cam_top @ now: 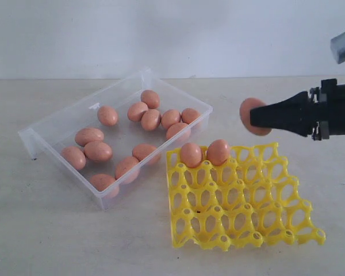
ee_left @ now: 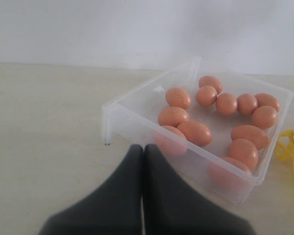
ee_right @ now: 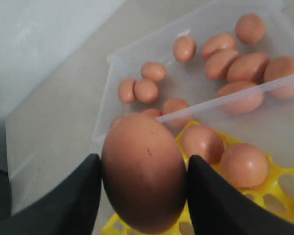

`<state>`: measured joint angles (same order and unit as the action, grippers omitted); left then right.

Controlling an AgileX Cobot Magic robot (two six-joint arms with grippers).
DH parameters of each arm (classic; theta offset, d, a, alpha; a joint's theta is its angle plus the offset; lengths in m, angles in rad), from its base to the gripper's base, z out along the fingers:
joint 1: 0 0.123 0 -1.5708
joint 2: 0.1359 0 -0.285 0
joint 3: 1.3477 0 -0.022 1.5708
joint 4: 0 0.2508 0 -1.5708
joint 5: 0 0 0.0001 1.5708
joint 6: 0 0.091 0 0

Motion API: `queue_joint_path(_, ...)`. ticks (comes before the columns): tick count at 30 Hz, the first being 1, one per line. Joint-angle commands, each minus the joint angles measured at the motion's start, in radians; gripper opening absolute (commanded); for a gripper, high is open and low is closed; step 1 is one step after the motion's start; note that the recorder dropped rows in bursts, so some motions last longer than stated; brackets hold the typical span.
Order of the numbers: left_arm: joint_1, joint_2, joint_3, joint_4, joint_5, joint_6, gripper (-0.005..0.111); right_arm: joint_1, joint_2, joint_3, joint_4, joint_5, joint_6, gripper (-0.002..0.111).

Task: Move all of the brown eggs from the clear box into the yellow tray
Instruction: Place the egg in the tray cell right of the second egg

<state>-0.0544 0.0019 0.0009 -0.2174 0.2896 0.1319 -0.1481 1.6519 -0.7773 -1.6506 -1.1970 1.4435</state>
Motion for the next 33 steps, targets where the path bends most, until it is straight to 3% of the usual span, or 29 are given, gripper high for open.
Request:
queue_joint_path(1,0.003,-0.002,-0.001,-0.004,-0.005,0.000,-0.004,0.059,-0.003,0.000,-0.055,0.144,-0.019,0.000)
queue_joint_path(4,0.003,-0.002,-0.001,-0.004,-0.005,0.000,-0.004,0.105,-0.003,0.000,-0.060,0.281,-0.044,0.000)
queue_joint_path(10,0.003,-0.002,-0.001,-0.004,-0.005,0.000,-0.004,0.152,-0.003,0.000,-0.036,0.345,-0.118,0.000)
queue_joint_path(15,0.003,-0.002,-0.001,-0.004,-0.005,0.000,-0.004,0.171,0.031,-0.002,0.047,0.505,-0.198,0.000)
queue_joint_path(33,0.003,-0.002,-0.001,-0.004,-0.005,0.000,-0.004,0.171,0.234,-0.004,0.344,0.400,-0.465,0.000)
